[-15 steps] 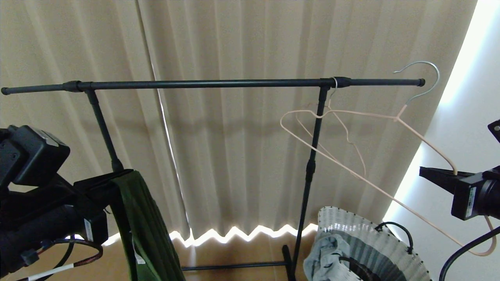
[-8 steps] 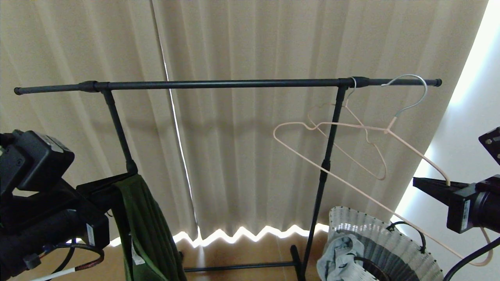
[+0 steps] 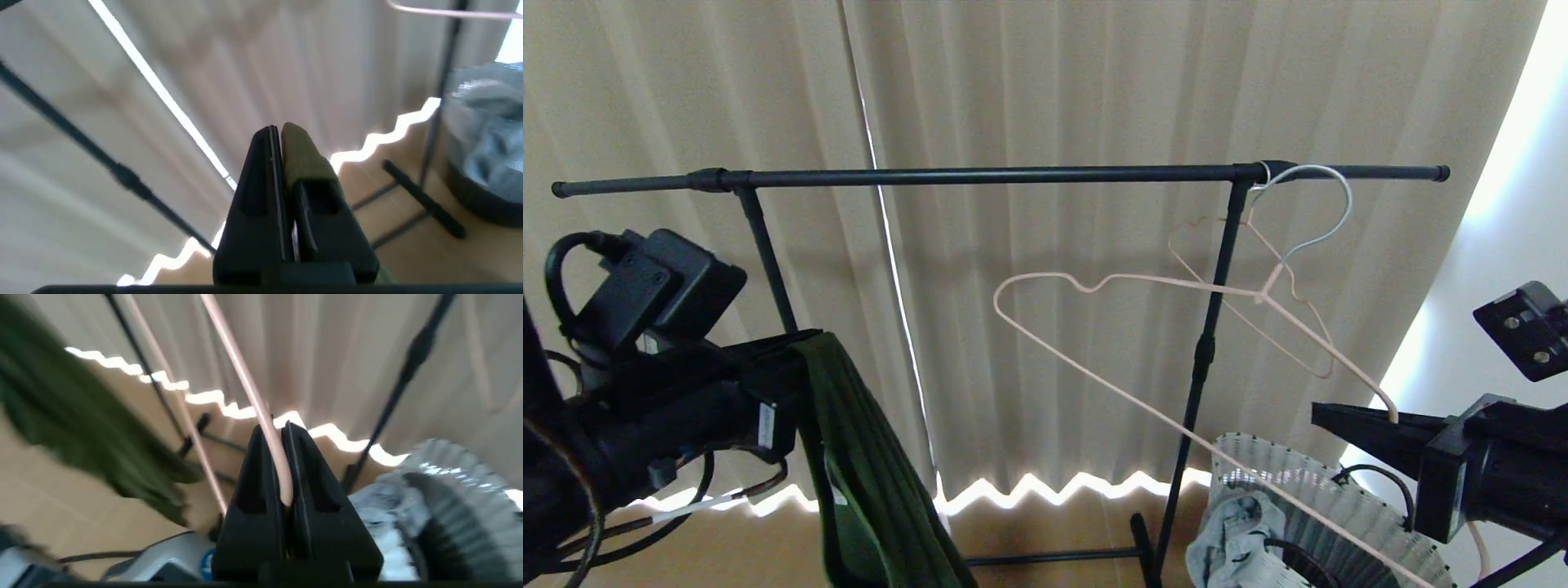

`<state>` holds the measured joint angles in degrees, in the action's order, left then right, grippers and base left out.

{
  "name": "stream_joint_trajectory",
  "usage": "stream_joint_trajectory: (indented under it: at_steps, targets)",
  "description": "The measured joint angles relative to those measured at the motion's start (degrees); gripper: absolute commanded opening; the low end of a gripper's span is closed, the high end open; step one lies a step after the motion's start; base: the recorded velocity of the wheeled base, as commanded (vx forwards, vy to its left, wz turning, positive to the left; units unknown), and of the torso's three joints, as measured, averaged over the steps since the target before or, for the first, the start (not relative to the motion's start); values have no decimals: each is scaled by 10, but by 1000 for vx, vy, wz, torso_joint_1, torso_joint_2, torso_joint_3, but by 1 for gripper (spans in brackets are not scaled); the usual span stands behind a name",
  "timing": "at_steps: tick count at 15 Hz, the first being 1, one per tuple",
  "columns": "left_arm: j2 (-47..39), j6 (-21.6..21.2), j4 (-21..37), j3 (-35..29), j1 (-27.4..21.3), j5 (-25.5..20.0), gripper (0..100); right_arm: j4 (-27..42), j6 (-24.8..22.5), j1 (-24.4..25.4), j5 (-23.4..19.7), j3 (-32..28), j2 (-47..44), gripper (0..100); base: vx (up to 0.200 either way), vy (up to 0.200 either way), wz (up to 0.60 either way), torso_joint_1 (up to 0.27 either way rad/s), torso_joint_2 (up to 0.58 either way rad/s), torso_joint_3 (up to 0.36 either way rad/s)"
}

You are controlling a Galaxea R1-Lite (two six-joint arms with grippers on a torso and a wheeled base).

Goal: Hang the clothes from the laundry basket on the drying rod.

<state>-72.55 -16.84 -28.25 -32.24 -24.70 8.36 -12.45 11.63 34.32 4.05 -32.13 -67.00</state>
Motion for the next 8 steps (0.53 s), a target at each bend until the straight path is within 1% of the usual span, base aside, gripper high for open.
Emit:
stream_joint_trajectory:
  at_steps: [2,3,6,8]
  targets:
    - [-45,23,1,-38,-13,56,0,0,27,49,-2,1,-4,0,0,0,0,0,0,0]
    - [-69,37,1,-58,-21,74,0,0,39,72,-2,1,-6,0,0,0,0,0,0,0]
    - [-131,96,11,-123,-44,102,0,0,50,130,-3,8,-9,0,0,0,0,0,0,0]
    - [-161,128,30,-168,-54,128,0,0,52,141,0,12,-15,0,0,0,0,0,0,0]
